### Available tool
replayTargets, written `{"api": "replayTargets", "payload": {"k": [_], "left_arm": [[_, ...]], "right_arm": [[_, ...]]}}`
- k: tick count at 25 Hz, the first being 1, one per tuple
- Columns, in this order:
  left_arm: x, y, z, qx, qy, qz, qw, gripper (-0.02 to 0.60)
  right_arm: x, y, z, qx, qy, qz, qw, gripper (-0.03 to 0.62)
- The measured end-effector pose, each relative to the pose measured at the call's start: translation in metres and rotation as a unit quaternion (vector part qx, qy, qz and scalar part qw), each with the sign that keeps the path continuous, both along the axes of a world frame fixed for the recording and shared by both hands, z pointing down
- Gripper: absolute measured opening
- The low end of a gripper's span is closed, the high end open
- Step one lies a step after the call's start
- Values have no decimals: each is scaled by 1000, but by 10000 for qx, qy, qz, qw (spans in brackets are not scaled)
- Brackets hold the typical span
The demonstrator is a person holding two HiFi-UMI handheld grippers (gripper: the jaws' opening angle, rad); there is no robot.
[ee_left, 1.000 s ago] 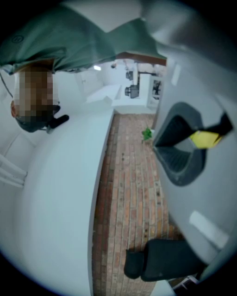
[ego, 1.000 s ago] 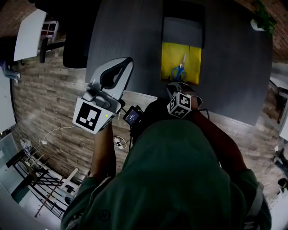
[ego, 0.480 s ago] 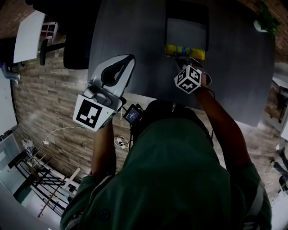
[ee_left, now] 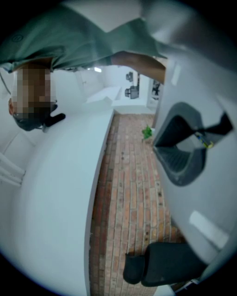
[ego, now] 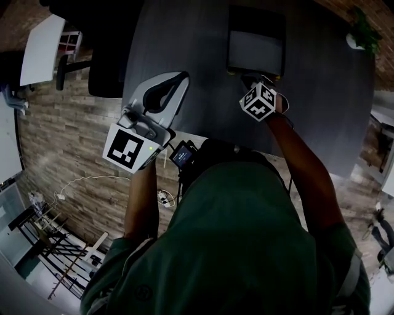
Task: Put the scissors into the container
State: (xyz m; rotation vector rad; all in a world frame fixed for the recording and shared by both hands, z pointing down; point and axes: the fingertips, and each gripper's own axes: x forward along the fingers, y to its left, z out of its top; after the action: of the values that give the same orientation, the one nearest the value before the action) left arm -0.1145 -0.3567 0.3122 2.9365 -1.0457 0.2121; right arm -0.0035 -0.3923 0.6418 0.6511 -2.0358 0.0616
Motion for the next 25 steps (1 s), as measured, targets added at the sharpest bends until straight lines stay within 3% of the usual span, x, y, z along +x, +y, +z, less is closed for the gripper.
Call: {"api": "replayTargets", "payload": {"k": [4,11,25], "left_arm": [[-2,2,-2,15,41,-35,10000,0],[-3,14,-9,193,-26,-42,9998,0],[9,54,-28,469,-31,-70,9989,0]], "right_arm": [[1,0,-17,1,-318,96,9994,5],[0,14,-92,438,-1233,217,9912,5],[37,62,-282,1427,-3067,594,9392,5]]}}
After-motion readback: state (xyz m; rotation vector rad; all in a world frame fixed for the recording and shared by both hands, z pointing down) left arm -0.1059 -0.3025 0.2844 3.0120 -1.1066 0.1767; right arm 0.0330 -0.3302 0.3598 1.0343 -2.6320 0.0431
